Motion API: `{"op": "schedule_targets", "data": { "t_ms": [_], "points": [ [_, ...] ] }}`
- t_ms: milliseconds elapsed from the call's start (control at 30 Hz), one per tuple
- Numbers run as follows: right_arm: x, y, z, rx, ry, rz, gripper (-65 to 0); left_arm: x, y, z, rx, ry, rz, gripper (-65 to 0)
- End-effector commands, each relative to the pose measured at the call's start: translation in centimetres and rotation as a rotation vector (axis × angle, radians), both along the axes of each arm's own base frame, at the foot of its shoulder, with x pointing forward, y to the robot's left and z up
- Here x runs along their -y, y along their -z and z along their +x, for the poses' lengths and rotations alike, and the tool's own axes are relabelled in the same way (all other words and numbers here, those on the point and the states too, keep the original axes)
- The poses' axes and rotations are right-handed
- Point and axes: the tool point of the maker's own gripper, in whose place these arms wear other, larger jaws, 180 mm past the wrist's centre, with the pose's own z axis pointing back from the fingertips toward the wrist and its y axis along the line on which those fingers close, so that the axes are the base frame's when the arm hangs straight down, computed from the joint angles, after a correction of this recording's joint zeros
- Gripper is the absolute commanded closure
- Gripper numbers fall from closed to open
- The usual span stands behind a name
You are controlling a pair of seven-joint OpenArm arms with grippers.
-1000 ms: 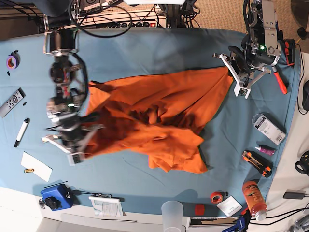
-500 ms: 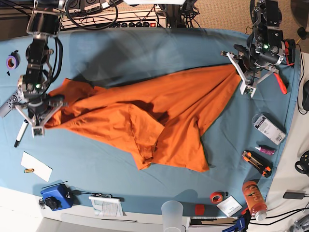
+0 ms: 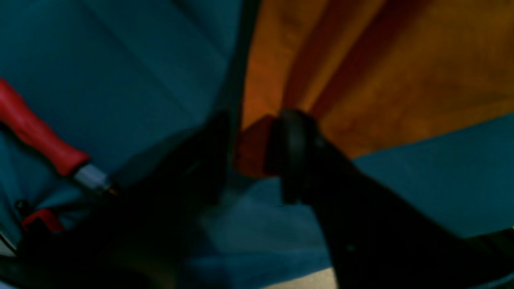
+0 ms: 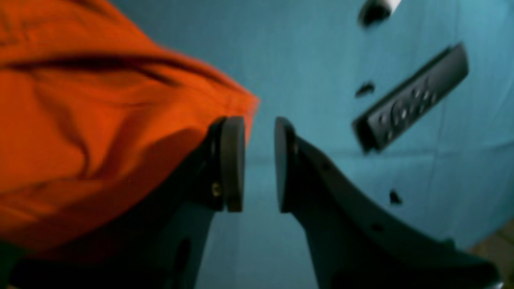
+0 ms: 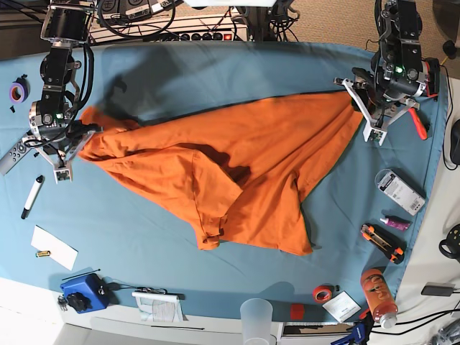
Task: Layout the t-shirt on the table in an organized manner, then fold the t-shirt properly
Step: 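Regrasp the shirt fabric with the right gripper near its middle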
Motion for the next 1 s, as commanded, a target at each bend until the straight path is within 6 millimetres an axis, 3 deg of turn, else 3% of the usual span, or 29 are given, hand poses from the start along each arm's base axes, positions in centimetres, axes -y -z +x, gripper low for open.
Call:
{"op": "schedule_targets", "data": {
  "t_ms": [0,167,267,333,433,567,767,867,967],
  "points": [
    [0.9,-2.2,1.1,0.057,-0.002,-0.045,-13.8,-0.4,-1.0,0.8,0.040,0.003,0.015,-23.8],
    [0.1,-5.9,2.7,0.180,-0.062,-0.092,-13.8,0.1,-2.9,1.6,0.103,0.015,0.017,-23.8],
    [-1.8,-8.7,4.1,0.301,-0.131,-0.077,-13.8,0.4,-5.6,3.2,0.236,-0.018,0.000,-23.8],
    [-3.1,-9.5,4.7,0.353,-0.176,-0.040,-13.8,0.7,-7.6,4.6,0.353,-0.024,-0.018,-23.8],
    [-5.1,-8.7,4.7,0.318,-0.271,0.021,-19.6,1.1,-8.9,5.7,0.448,-0.014,-0.034,-23.8],
    [-7.3,-8.2,4.9,0.307,-0.370,0.078,-24.7,1.1,-9.0,5.7,0.452,-0.013,-0.036,-23.9],
    [-15.8,-6.2,5.4,0.262,-0.598,0.218,-24.7,1.6,-9.6,6.2,0.500,-0.018,-0.058,-23.9],
    [-19.8,-5.6,5.7,0.235,-0.736,0.166,-24.7,1.9,-9.6,6.2,0.504,-0.024,-0.071,-23.9],
    [-22.5,-5.5,6.8,0.254,-0.818,0.103,-24.6,1.9,-9.5,6.2,0.503,-0.025,-0.072,-23.9]
  ]
}}
